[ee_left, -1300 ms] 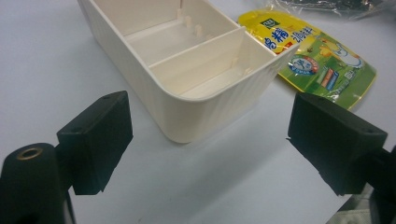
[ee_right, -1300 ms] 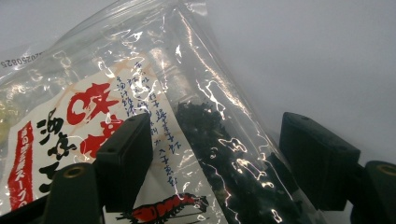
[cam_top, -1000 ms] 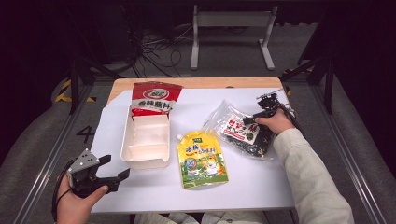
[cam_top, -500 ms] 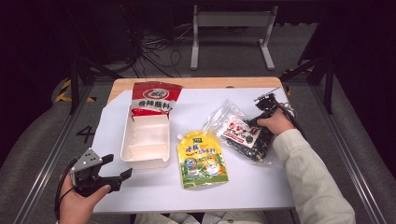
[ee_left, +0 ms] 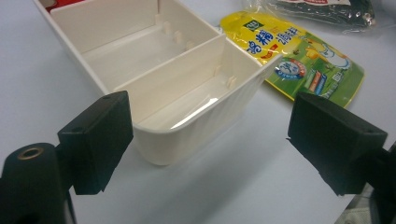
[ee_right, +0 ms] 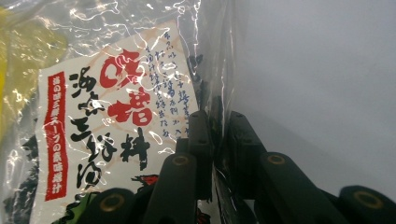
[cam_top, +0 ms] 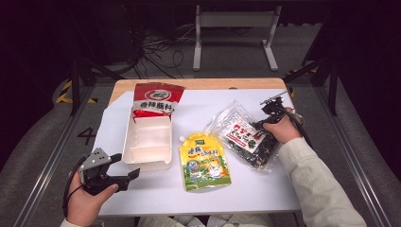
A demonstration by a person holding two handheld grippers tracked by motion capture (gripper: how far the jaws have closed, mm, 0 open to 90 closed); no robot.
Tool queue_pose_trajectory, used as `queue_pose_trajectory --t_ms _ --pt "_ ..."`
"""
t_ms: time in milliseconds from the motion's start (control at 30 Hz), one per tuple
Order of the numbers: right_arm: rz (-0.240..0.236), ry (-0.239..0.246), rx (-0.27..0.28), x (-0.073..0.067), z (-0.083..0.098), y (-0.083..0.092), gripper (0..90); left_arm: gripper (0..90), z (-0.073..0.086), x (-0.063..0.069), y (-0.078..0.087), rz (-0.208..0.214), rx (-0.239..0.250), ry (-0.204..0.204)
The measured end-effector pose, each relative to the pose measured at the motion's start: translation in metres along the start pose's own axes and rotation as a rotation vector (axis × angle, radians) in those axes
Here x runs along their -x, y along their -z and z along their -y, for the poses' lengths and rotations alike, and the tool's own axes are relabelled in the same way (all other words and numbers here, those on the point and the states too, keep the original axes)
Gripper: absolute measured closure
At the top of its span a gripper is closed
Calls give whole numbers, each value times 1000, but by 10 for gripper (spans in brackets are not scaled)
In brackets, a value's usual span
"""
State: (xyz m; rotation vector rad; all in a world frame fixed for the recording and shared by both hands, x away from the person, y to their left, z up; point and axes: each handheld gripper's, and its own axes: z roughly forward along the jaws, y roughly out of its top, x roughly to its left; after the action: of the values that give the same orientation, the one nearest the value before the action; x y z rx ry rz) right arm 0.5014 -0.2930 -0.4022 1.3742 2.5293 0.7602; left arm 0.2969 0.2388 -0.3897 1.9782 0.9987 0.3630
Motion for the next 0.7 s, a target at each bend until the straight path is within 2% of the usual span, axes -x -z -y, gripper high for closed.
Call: queue_pose_trajectory --t_ms 300,400,433,467,533,567,633,700 --pt "-2 -2 109 -12 3 33 822 146 -7 8 -8 39 2 -17" --pt "6 2 159 -16 6 47 822 146 -9 11 -10 49 6 -31" --pt "6 2 159 -16 6 47 822 146 -10 13 -11 48 11 -37" --pt "7 2 185 -19 9 55 822 146 -11 14 -12 52 12 -44" --pt "4 5 197 -20 10 58 822 145 -12 17 -14 57 19 -47" --pt "-3 16 231 -23 12 66 821 145 -13 18 -15 57 19 -53" --pt "-7 20 241 -24 13 68 821 146 -14 21 -18 62 19 -59" --pt "-2 29 285 -29 17 77 822 146 -16 23 -21 65 19 -65"
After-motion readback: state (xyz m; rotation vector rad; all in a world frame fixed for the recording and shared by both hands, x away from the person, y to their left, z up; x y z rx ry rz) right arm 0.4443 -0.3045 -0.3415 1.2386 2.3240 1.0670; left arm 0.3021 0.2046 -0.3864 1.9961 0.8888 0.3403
